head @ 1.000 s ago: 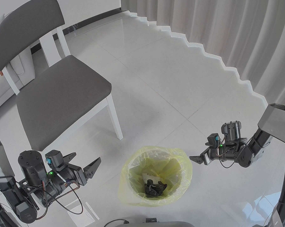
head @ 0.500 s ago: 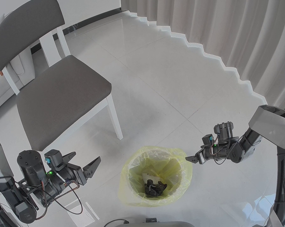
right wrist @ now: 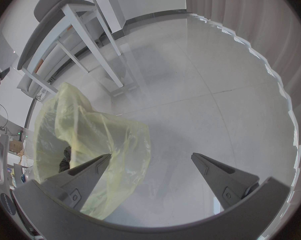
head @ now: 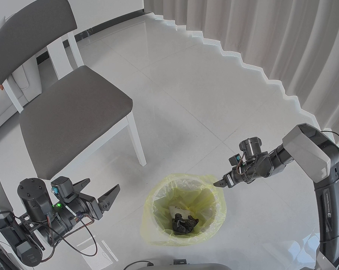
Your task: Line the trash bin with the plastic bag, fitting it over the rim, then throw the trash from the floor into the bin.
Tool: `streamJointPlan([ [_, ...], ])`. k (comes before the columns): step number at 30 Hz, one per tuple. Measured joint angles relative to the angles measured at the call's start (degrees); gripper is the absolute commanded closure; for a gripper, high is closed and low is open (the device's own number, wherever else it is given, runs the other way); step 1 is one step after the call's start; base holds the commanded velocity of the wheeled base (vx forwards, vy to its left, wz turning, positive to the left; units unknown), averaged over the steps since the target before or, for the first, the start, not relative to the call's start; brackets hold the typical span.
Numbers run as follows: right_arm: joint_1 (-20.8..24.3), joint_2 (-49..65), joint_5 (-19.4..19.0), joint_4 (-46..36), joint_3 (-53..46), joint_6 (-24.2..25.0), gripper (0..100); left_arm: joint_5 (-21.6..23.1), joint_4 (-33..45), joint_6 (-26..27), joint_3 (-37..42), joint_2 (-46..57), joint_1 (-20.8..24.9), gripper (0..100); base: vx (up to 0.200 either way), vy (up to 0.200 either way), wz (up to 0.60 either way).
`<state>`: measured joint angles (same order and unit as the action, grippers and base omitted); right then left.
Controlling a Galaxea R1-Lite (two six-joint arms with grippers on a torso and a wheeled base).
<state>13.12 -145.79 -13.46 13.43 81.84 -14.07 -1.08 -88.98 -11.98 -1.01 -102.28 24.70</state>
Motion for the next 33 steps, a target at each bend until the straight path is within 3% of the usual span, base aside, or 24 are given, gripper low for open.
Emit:
streamJointPlan([
  [15,0.7,-12.3,-0.5,-26.5,30.7,0.0,0,-0.8,0.0,0.1,0.0,0.8,0.3,0,0.000,0.000,0.00],
  [20,0.1,-14.0,-0.7,-31.6,32.4,-0.6,0,-0.9,0.0,0.0,0.0,0.8,0.3,0,0.000,0.000,0.00],
  [33,-2.3,-7.5,-2.4,-29.4,25.6,-2.6,0,-0.9,0.0,-1.8,0.0,1.1,0.2,0,0.000,0.000,0.00],
])
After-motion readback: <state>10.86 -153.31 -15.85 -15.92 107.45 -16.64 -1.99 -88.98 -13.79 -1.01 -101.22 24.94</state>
